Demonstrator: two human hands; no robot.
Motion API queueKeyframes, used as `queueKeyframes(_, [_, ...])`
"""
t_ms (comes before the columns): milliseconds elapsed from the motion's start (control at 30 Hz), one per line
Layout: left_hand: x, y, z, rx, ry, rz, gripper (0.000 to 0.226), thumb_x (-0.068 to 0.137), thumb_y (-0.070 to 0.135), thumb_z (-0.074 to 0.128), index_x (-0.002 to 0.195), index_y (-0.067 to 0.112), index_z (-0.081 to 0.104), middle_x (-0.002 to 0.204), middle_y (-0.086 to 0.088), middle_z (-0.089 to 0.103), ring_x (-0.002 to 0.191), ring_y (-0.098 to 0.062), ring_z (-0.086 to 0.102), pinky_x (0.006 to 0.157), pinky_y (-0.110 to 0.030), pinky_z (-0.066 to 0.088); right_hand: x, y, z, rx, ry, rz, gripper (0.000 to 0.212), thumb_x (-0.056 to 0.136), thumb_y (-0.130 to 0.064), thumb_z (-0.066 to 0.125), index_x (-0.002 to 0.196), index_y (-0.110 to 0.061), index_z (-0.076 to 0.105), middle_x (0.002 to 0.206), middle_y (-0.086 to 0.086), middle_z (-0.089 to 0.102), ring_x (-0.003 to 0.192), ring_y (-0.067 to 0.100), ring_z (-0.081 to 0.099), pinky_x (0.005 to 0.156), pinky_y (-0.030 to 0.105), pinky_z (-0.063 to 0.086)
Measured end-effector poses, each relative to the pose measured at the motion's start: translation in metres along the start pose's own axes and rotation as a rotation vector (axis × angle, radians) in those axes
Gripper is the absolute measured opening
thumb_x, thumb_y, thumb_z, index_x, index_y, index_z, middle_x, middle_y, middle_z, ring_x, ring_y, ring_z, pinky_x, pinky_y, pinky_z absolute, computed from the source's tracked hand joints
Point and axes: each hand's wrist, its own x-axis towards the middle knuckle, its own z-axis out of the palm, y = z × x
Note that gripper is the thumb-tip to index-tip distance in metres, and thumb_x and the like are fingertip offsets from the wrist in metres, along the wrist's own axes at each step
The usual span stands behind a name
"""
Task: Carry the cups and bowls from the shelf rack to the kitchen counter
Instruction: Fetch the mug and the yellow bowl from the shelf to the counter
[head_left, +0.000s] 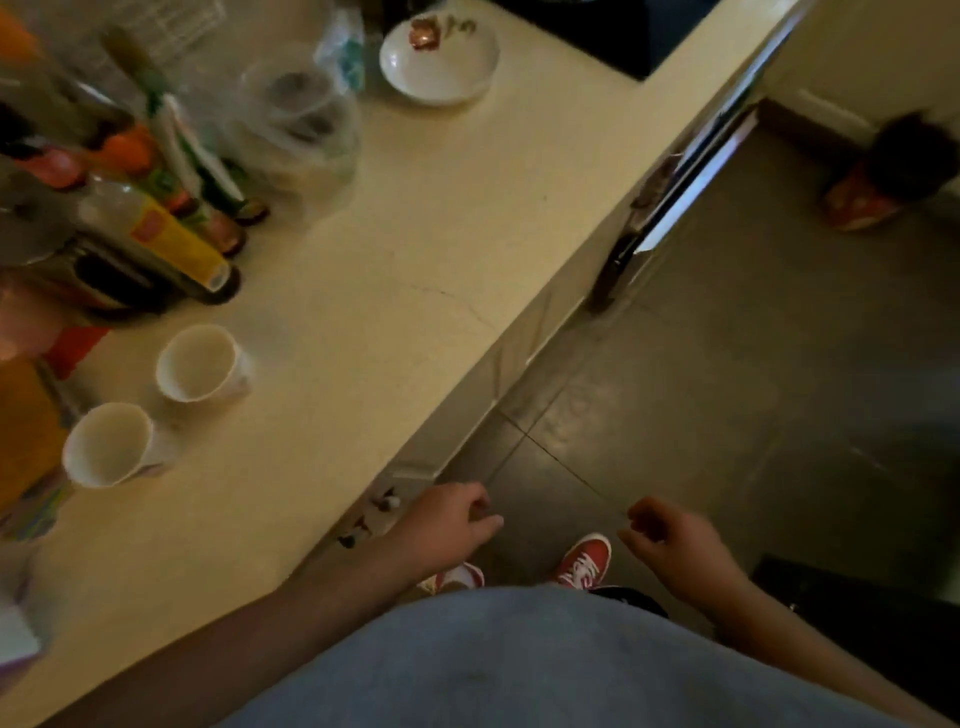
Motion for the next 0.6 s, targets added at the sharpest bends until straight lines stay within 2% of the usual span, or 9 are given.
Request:
queueKeyframes(133, [0.032,0.051,0.032,-0.083,-0.079,-0.106,0.030,0.086,0.048,0.061,0.107,0.026,0.065,0.100,0.006,0.067,0.089,-0.010,0.063,0.083,-0.037,0.056,-0.012,0.084,-0.020,0.123,0.053,0.186,0.026,0.086,-0.035,0.066,0.110,-0.024,0.060,0.097,-0.009,0.061,0.081,-0.001,0.056,0.063,0.012,0.042])
queueKeyframes(300, [0.069,0.108,0.054,-0.117,-0.104,-0.131,0.026,0.089,0.040,0.063,0.105,0.019,0.066,0.099,0.001,0.066,0.091,-0.012,0.062,0.081,-0.032,0.053,-0.021,0.159,-0.050,0.212,0.058,0.326,0.024,0.086,-0.033,0.067,0.107,-0.023,0.061,0.092,-0.010,0.059,0.080,0.001,0.056,0.062,0.015,0.042])
queueKeyframes(467, [0.101,0.144,0.050,-0.146,-0.086,-0.186,0.020,0.091,0.038,0.061,0.098,0.020,0.066,0.099,-0.002,0.067,0.091,-0.018,0.063,0.078,-0.034,0.053,-0.002,0.192,-0.092,0.267,0.094,0.350,0.014,0.085,-0.033,0.067,0.095,-0.025,0.061,0.092,-0.005,0.064,0.080,0.006,0.061,0.061,0.019,0.046])
queueKeyframes(533, [0.115,0.154,0.045,-0.164,-0.076,-0.202,0.018,0.091,0.038,0.061,0.093,0.021,0.065,0.095,-0.003,0.068,0.088,-0.018,0.064,0.072,-0.033,0.052,0.015,0.198,-0.118,0.306,0.131,0.335,0.012,0.085,-0.035,0.067,0.090,-0.026,0.060,0.091,-0.003,0.065,0.079,0.008,0.062,0.061,0.021,0.047])
queueKeyframes(600, [0.132,0.163,0.039,-0.140,-0.075,-0.216,0.018,0.092,0.035,0.060,0.092,0.018,0.066,0.091,-0.004,0.069,0.085,-0.019,0.064,0.073,-0.034,0.052,0.036,0.200,-0.145,0.351,0.145,0.324,0.012,0.085,-0.035,0.066,0.089,-0.025,0.060,0.090,-0.001,0.067,0.079,0.011,0.064,0.061,0.023,0.049])
